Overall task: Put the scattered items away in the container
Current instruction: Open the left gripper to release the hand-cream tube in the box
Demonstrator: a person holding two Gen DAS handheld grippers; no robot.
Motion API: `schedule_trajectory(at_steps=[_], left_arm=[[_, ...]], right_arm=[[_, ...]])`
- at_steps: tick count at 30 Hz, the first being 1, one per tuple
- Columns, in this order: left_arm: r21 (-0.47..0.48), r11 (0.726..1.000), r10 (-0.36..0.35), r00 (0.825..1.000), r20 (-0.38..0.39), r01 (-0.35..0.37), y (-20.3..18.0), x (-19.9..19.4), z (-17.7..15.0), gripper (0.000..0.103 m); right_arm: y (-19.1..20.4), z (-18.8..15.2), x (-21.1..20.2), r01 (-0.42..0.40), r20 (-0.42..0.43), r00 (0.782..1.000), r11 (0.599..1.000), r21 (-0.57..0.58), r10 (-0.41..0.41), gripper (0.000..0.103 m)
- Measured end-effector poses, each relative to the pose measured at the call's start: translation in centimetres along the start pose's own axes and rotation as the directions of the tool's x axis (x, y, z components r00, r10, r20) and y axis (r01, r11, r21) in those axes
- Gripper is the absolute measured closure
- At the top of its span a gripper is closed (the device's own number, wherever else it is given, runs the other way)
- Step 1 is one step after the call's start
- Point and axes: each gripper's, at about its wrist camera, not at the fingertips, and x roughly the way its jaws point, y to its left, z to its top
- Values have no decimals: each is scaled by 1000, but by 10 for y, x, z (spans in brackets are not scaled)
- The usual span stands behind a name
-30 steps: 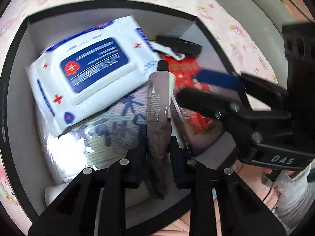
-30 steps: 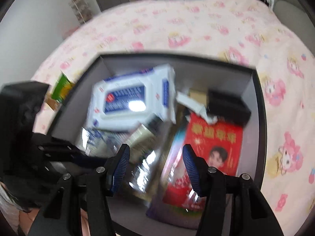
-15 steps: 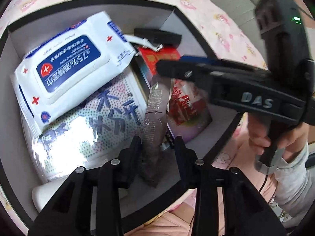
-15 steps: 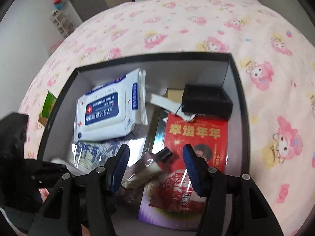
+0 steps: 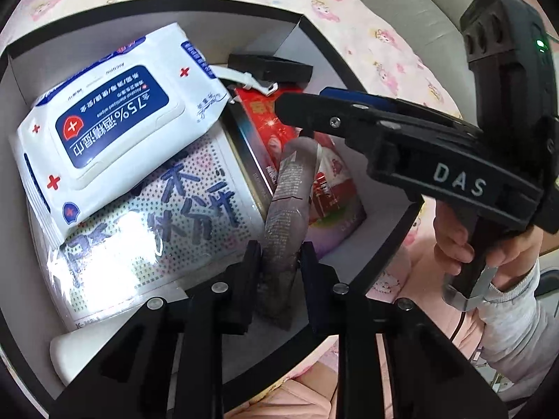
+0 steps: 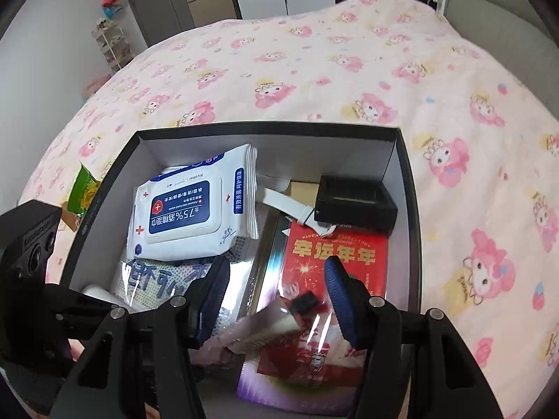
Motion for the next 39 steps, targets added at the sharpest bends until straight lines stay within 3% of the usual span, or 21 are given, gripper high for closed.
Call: schedule_trajectory(at_steps=[9,15,18,22,28,34,39], left_arm=[[89,996,6,1000,-3,-6,-3,-16,-15,82],[41,998,40,999,-2,-40,6,-13,-12,81],[-20,1000,4,1000,12,-4,17,-18,-11,81],[-63,998,8,998,63,-4,23,-32,-12,81],[-78,994,79,993,88,-72,22,-30,-9,81],[-100,990,107,991,82,-99,26,-11,5,81],[-49,997,67,997,47,-65,19,-3,3,81]], right_arm=[[-6,2,-17,-11,33,999,1000,-12,11,50],[2,-5,7,0,-55,998,997,-73,-4,50],[1,-10,19,34,-91,995,998,-57,-39,49],[5,-19,18,46,-123,991,995,-85,-56,49],[1,-32,4,-2,-106,994,998,-65,-5,49],[15,-13,5,110,40,994,982,-155,-105,48],[20,-18,27,165,-56,982,965,-205,-180,49]])
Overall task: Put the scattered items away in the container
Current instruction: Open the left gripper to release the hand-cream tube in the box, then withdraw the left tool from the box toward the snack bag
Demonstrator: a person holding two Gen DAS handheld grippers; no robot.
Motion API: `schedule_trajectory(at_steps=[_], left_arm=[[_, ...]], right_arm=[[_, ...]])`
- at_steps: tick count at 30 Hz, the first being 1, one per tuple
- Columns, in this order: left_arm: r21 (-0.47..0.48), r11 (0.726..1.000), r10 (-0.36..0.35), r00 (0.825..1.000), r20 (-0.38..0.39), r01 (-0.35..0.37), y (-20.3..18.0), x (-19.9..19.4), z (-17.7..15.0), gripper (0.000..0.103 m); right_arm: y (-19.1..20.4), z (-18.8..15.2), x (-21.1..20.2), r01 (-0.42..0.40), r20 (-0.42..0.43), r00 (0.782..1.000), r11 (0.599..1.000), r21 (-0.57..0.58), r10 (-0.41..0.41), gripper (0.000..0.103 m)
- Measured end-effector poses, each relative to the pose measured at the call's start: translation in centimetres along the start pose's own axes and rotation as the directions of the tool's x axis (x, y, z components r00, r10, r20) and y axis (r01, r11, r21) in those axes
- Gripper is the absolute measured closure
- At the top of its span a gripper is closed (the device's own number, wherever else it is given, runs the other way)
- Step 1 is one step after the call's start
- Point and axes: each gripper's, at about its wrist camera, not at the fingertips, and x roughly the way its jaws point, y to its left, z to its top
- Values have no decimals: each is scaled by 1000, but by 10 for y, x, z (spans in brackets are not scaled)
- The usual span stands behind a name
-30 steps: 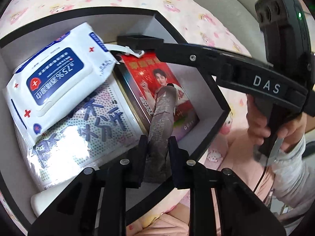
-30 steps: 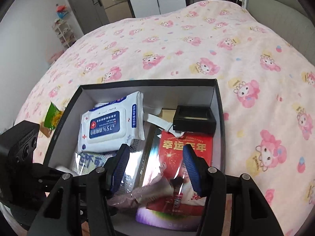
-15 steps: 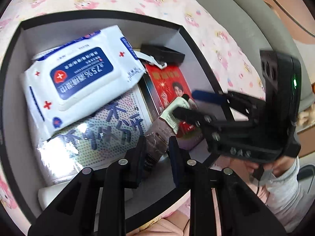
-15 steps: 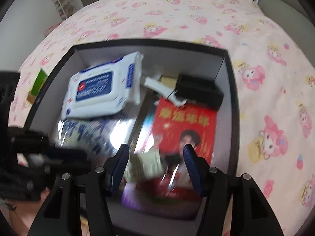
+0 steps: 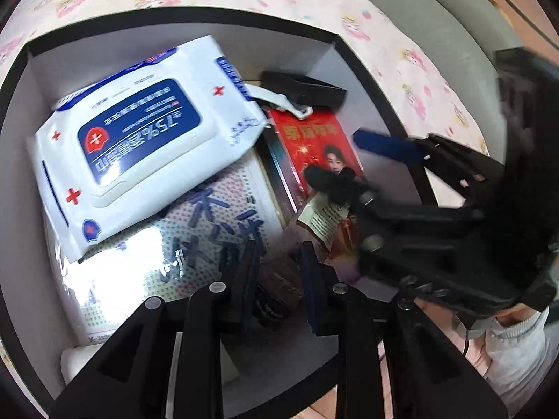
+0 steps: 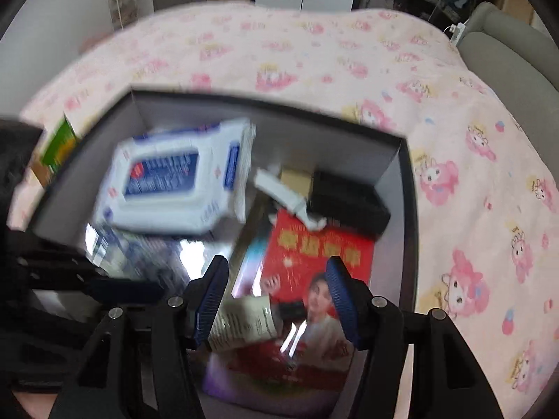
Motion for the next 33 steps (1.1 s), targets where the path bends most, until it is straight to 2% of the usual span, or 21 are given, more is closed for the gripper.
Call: schedule_trajectory(at_steps=[3,6,8,12,15,19,23,27,33], left_arm=[[3,998,-68,997,-38,68,-1,0,-3,76],[15,999,-52,998,-27,52,-2,-6,-7,76],[8,999,-41,999,-5,41,-1,-8,-6,76],[-7,1000,1,1000,18,0,6,-13,-8,76],[-29,1000,6,1000,3,-6,12,-9,-8,76],[-14,1000,-15,1000,-25,14,8,-3,-7,76],[35,997,-69,996,-63,71,-4,3,-9,73],[27,996,-79,994,-73,81,-2,6,-9,73],[10,997,-71,996,-49,72,2,-2,-11,73]], right_arm=[[-5,-10,1,-27,-57,998,999,19,28,47],[-11,-23,-12,-99,-53,994,995,30,100,42],[-16,-26,-17,-119,-41,992,992,51,121,40],[-17,-20,-18,-101,4,995,993,63,101,40],[-15,-17,-15,-85,17,996,994,63,85,40],[-12,-16,-12,-67,-10,998,997,49,68,40],[-17,-18,-17,-39,-8,999,997,64,39,40],[-24,-17,-19,-50,3,999,993,103,49,40],[-21,-17,-18,-45,-1,999,995,93,45,40]])
